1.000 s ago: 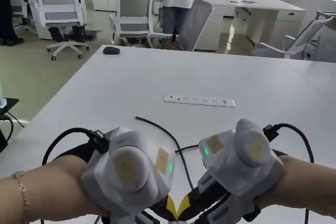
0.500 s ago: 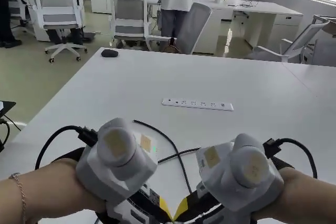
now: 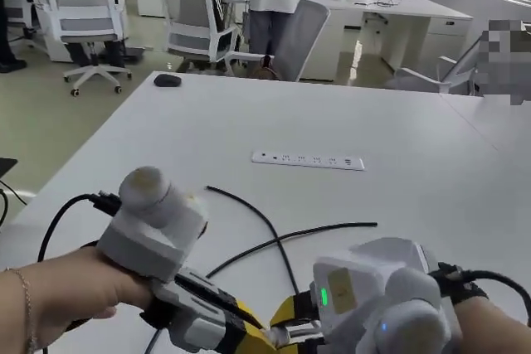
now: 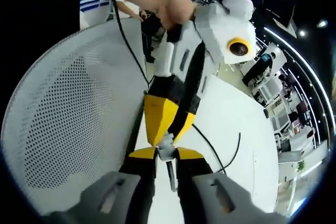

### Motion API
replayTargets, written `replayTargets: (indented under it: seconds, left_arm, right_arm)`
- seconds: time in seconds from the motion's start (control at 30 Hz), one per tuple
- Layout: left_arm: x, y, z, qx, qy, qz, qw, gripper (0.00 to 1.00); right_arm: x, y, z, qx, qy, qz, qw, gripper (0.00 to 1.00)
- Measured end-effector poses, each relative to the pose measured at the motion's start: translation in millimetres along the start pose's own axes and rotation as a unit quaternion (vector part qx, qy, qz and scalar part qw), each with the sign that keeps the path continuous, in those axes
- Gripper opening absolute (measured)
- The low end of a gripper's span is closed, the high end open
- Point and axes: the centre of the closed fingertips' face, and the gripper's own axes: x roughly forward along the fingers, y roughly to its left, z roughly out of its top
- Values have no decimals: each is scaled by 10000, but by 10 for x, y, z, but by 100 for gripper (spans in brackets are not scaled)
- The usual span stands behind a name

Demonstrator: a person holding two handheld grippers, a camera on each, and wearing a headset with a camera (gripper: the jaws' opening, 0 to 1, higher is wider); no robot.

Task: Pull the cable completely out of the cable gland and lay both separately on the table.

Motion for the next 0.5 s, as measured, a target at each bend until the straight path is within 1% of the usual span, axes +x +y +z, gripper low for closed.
replayTargets:
  seconds: [0.03, 0.07, 0.17, 0.23, 0.27, 0.3, 0.33, 0.37, 0.4, 0.43, 0.47, 0.5]
  left_arm:
    - [2, 5, -4, -168, -51, -39, 9998, 16]
    - [5, 11, -8, -270, -82, -51, 9996, 17]
    - [20, -2, -42, -380, -58, -45, 9993, 17]
    - [53, -10, -87, -375, 25, 17, 9993, 17]
    - [60, -12, -118, -191, 124, 82, 9997, 17]
    - [61, -15, -126, 4, 175, 133, 9998, 17]
    - [55, -24, -138, 183, 284, 220, 9992, 17]
    - [52, -19, -141, 265, 317, 254, 9988, 17]
    - [46, -17, -127, 721, 376, 400, 9959, 17]
    - [40, -28, -124, 1052, 435, 486, 9923, 17]
    - [36, -28, -141, 1459, 580, 649, 9855, 17]
    - [37, -30, -152, 1723, 674, 768, 9797, 17]
  right_arm:
    - [0, 1, -3, -106, 33, -80, 9999, 12]
    - [6, 11, -9, -130, 59, -135, 9998, 12]
    - [27, 44, -13, -77, 60, -159, 9998, 12]
    - [45, 68, -29, -37, 49, -72, 10000, 13]
    - [50, 84, -29, -19, 27, -29, 10000, 13]
    - [53, 91, -27, 79, -5, -30, 10000, 14]
    - [41, 85, -60, 357, 55, -67, 9993, 14]
    - [37, 78, -88, 421, 112, -92, 9990, 16]
    - [31, 66, -166, 531, 233, -124, 9982, 19]
    - [29, 48, -195, 546, 235, -167, 9981, 21]
    - [23, 19, -230, 661, 193, -258, 9973, 23]
    - [17, 15, -249, 800, 180, -268, 9963, 22]
